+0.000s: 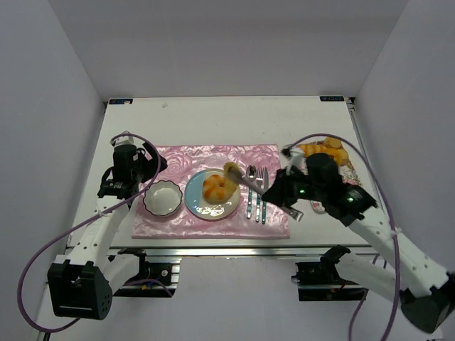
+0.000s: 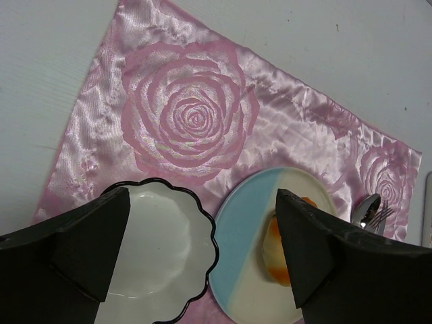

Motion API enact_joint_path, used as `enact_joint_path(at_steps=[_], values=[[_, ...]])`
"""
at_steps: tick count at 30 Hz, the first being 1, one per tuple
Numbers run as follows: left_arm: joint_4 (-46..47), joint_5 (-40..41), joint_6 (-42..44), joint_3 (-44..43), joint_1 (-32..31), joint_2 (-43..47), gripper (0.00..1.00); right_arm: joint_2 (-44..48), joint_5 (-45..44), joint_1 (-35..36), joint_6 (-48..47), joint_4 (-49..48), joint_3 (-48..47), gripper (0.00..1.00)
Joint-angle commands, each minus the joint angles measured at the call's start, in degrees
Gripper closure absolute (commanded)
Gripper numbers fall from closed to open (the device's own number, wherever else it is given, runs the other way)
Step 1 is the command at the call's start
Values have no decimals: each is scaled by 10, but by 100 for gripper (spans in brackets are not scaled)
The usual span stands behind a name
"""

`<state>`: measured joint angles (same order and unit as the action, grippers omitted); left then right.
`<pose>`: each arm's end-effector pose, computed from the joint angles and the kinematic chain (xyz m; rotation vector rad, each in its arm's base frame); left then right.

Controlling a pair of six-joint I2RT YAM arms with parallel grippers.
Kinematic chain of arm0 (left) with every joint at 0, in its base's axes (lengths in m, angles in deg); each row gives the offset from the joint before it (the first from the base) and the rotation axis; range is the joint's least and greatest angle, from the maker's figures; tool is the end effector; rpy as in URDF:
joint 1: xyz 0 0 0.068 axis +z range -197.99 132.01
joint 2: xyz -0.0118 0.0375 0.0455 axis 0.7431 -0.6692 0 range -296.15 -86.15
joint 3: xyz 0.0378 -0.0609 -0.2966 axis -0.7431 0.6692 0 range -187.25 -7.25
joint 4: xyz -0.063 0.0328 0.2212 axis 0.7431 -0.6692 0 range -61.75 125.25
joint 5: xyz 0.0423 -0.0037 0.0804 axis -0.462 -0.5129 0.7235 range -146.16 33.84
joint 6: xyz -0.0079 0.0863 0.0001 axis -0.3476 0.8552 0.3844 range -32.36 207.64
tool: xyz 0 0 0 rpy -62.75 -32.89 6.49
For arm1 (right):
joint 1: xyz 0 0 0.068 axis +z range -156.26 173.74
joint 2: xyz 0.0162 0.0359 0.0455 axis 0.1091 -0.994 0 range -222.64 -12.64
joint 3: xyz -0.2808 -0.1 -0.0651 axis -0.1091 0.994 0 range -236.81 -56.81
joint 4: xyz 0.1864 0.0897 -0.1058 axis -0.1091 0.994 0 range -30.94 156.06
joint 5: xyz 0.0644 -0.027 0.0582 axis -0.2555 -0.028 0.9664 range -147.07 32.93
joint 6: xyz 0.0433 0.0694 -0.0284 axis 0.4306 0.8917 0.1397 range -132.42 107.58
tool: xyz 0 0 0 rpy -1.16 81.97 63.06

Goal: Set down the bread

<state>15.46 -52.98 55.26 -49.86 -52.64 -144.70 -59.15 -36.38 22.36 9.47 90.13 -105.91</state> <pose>0.2086 -0.0128 0.2783 -0.5600 2.1374 -0.3014 0.1223 0.0977 0.3294 -0.3594 2.1318 0.9009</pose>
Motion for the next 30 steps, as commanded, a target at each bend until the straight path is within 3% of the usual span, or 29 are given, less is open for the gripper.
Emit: enact_joint_path(at_steps=[1, 2, 5, 14, 25, 30], values=[[-16, 10, -5, -13, -1, 27, 2, -75, -75, 178, -18, -64, -47, 93], [-25, 14, -7, -14, -2, 29, 2, -98, -155, 211, -28, -54, -65, 93], [-40, 32, -19, -13, -2, 38, 2, -186, -237, 276, -42, -19, -132, 91], [-51, 42, -32, -13, -1, 45, 2, -369, -333, 348, -68, 32, -223, 80], [-44, 33, -27, -13, -2, 50, 2, -419, -283, 363, -99, 31, -244, 74], [-46, 33, -28, -18, -2, 53, 2, -427, -303, 363, -91, 44, -245, 59]])
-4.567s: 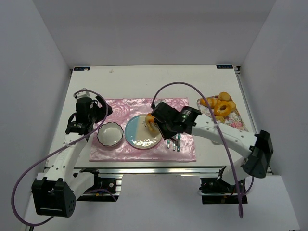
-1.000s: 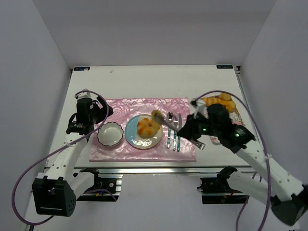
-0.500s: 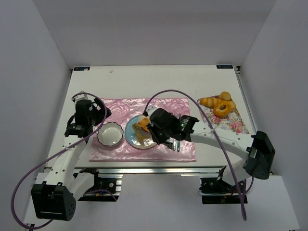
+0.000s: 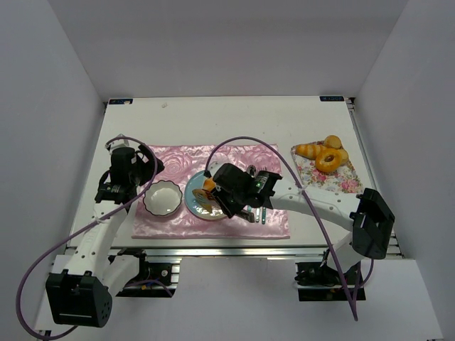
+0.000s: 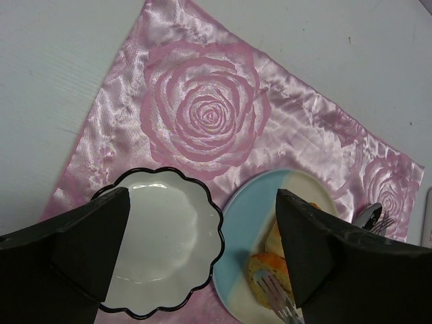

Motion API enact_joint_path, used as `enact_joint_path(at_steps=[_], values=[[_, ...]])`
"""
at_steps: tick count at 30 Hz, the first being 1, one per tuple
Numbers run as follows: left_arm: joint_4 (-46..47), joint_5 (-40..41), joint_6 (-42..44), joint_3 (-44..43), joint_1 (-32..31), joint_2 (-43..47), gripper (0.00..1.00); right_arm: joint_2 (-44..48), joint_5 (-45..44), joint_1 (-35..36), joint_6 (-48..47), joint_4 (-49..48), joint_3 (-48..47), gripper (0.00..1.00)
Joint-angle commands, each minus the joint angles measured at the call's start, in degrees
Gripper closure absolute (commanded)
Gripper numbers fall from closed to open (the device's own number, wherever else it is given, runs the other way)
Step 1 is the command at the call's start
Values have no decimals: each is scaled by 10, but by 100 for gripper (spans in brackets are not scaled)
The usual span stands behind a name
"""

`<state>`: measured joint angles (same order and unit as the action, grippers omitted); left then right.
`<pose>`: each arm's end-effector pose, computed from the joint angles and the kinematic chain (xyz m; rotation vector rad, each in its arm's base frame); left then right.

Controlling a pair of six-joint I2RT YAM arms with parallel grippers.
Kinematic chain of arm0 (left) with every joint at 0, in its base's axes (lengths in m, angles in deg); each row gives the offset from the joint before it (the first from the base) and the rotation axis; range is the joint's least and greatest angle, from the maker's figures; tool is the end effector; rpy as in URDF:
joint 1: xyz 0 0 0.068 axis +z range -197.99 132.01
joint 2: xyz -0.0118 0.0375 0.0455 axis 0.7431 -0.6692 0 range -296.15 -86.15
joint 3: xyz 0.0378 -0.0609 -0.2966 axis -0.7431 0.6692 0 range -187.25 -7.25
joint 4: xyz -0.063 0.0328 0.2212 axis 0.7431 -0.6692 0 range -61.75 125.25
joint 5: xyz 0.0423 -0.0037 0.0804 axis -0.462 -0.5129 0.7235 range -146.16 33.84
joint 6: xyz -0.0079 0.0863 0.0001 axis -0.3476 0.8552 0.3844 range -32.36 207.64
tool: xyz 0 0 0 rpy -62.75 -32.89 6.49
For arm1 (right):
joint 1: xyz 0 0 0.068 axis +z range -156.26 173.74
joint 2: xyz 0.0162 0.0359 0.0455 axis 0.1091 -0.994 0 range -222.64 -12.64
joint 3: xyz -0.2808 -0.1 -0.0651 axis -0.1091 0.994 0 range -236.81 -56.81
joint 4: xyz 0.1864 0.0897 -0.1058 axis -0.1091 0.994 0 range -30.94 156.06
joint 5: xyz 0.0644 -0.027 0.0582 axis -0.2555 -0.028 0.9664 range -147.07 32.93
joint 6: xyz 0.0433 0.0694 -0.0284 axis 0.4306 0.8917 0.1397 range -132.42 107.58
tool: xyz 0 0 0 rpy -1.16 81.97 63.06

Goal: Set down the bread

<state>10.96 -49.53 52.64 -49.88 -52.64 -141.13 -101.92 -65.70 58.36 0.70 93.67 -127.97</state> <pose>0.1914 -0.0068 0.2803 -0.6425 2.1221 -0.2570 0.1511 0.2921 0.2823 -1.0360 2.2950 0.3851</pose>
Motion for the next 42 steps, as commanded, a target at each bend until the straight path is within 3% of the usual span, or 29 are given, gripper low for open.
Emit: enact_joint_path(at_steps=[1, 8, 11, 21, 25, 26, 29, 33, 37, 42], values=[[-1, -3, -2, -18, -1, 18, 2, 2, -9, 3, -3, 9, -24, 56], [-2, -7, -2, -24, -1, 22, 2, 15, 10, 3, -6, 7, -28, 43], [-4, -15, -2, -30, -1, 23, 2, 27, 12, 3, -9, 5, -29, 42], [-9, -22, -5, -38, -2, 29, 2, 92, -11, 2, 6, -8, -28, 44], [-9, -25, -7, -40, -2, 31, 2, 138, -91, -5, 30, -6, -34, 47], [-9, -25, -7, -41, -2, 32, 2, 150, -108, -11, 50, -2, -36, 52], [-8, -28, -7, -43, -2, 32, 2, 167, -112, -77, 60, -15, -36, 57], [-3, -29, -5, -40, -2, 30, 2, 162, -64, -224, 45, -72, -23, 58], [12, -26, -2, -35, -1, 22, 2, 114, -119, -295, -4, -146, -46, 57], [60, -35, 17, -11, -2, 16, 2, 10, -69, -396, -12, -207, -109, 57]])
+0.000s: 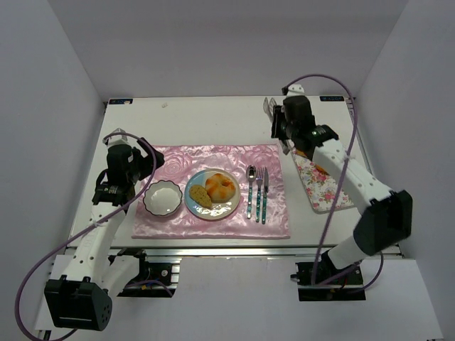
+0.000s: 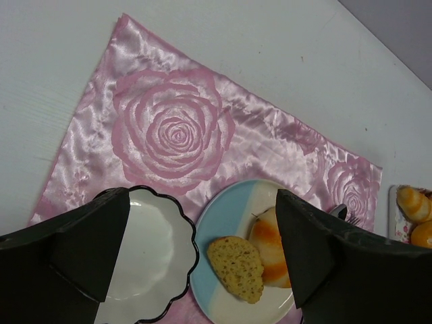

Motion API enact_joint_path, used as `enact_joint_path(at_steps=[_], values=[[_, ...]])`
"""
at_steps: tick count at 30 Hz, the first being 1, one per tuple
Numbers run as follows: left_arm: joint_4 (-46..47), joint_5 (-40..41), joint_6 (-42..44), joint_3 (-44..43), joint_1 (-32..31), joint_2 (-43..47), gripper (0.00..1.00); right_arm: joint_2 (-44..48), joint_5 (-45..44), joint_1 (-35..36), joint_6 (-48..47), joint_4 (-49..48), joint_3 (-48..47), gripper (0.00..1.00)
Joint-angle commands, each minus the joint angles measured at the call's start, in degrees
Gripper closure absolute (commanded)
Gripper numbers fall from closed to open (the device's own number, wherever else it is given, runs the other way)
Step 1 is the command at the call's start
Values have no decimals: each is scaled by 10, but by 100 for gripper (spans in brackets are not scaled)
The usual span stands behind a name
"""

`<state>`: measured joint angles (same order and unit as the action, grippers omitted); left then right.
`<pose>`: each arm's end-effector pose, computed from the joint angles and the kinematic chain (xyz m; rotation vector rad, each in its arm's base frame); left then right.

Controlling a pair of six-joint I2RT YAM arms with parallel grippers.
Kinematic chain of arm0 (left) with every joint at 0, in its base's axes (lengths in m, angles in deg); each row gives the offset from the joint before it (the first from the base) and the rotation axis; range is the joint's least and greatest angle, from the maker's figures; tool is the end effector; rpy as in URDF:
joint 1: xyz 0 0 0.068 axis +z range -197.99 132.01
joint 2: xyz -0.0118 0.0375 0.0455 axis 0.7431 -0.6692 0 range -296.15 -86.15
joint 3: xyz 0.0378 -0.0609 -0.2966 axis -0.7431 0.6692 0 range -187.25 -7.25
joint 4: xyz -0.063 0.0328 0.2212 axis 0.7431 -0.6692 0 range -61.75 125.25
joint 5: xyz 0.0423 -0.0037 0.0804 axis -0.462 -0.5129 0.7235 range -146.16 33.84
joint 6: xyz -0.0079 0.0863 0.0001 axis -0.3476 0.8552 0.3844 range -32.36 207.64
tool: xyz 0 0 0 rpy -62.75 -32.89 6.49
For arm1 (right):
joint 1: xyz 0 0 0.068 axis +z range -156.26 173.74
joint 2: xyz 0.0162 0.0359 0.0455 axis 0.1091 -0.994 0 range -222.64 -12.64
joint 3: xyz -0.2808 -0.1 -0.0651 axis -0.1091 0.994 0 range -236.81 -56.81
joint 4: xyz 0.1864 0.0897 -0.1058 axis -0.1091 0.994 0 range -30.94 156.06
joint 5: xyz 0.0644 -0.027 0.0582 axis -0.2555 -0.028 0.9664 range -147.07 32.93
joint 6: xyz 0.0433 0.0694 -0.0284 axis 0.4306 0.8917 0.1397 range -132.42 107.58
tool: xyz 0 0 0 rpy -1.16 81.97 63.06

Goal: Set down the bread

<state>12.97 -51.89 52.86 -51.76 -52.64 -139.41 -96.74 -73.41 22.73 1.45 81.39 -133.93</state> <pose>0.1911 -0.0099 0.3010 -0.5964 2.0431 -0.3312 0.3055 0.1448 0.3707 -0.0994 2.0615 0.1653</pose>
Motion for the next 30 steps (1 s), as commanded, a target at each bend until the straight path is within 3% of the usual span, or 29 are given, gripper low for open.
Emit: enact_joint_path(at_steps=[1, 6, 10, 15, 24, 26, 28, 30], values=[[52, -13, 18, 8, -2, -4, 2, -94, 2, -49, -28, -90, -64, 57], [77, -11, 39, 16, -2, -7, 2, -260, -45, -95, -57, -111, -210, 56], [103, -11, 49, 28, -2, -4, 2, -409, -18, -121, -45, -91, -337, 55], [116, -17, 54, 28, -2, -8, 2, -511, 10, -126, -80, -113, -417, 51], [113, -11, 57, 29, -1, -16, 2, -541, 5, -127, -79, -96, -393, 35], [109, -10, 56, 26, -2, -17, 2, -531, 3, -126, -72, -85, -385, 29], [103, -11, 54, 24, -2, -17, 2, -513, -3, -127, -64, -84, -375, 12], [98, -15, 53, 22, -2, -14, 2, -486, -7, -126, -58, -75, -366, 11]])
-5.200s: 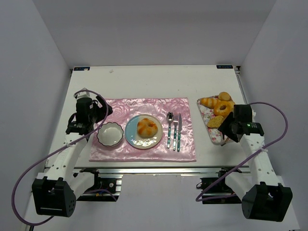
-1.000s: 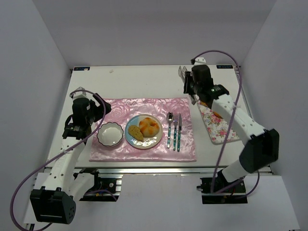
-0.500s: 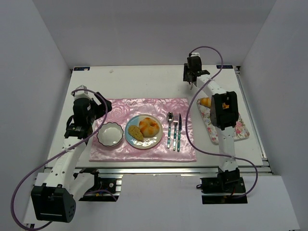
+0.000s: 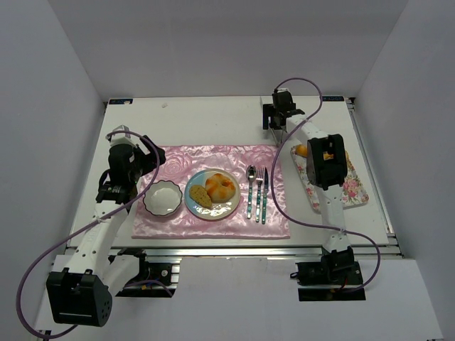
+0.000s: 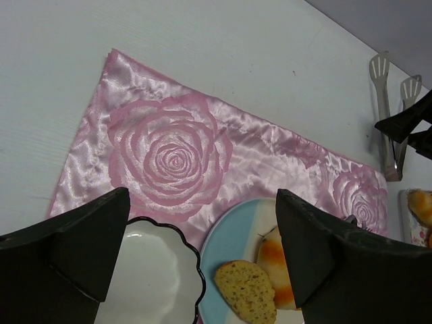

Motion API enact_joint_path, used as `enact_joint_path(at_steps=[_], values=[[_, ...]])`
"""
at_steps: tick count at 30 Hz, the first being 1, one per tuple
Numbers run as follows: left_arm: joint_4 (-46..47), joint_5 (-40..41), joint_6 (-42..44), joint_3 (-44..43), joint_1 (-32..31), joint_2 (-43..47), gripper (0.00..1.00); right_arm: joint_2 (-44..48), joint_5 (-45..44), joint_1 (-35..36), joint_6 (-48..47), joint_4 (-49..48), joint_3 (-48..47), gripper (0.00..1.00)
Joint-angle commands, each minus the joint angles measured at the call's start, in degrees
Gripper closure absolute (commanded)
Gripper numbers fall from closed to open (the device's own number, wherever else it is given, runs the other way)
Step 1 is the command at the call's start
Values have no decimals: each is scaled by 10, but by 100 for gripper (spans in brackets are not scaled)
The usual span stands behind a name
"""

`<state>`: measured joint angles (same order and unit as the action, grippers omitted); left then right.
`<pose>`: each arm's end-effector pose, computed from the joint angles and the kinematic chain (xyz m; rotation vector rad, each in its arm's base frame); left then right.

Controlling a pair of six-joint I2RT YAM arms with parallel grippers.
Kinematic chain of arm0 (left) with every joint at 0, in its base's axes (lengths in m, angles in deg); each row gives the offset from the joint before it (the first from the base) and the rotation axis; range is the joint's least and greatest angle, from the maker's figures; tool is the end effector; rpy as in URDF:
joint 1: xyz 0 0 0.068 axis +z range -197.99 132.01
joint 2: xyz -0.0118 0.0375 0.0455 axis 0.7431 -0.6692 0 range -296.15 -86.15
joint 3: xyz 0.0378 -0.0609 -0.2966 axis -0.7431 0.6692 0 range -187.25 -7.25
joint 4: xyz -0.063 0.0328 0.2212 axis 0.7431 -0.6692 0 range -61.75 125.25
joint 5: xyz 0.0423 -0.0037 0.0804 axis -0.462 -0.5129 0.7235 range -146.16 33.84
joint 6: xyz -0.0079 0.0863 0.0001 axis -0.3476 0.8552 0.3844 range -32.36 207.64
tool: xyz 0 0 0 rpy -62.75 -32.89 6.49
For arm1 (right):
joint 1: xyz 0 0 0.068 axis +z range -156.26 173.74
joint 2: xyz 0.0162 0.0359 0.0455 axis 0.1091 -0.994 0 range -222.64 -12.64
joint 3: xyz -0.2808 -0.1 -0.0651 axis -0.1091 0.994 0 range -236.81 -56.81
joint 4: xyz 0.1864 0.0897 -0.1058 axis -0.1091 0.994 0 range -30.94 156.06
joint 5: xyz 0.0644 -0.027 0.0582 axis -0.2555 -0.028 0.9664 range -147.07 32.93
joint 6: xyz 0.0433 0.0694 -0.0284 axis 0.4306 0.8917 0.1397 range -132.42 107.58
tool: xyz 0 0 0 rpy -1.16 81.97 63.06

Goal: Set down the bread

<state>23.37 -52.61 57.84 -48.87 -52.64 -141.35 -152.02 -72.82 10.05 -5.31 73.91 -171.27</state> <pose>0.2076 -0.0122 0.3011 -0.4804 1.9711 -0.3193 0.5607 0.1426 0.1771 -0.0349 2.2353 -0.0896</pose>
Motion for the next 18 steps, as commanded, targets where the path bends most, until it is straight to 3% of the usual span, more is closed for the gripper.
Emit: enact_joint_path(at_steps=[1, 8, 11, 18], values=[[-9, -9, 3, -7, -1, 6, 2, 79, -13, 0, 11, 3, 12, 11], [-42, -14, -3, -21, -1, 27, 2, 232, 7, 1, 25, -5, 102, 11], [-60, -3, -18, -24, -2, 42, 2, 353, 36, 1, 43, 13, 183, 11], [-89, 6, -36, -21, -2, 73, 2, 616, 46, 24, 163, -37, 530, 11]])
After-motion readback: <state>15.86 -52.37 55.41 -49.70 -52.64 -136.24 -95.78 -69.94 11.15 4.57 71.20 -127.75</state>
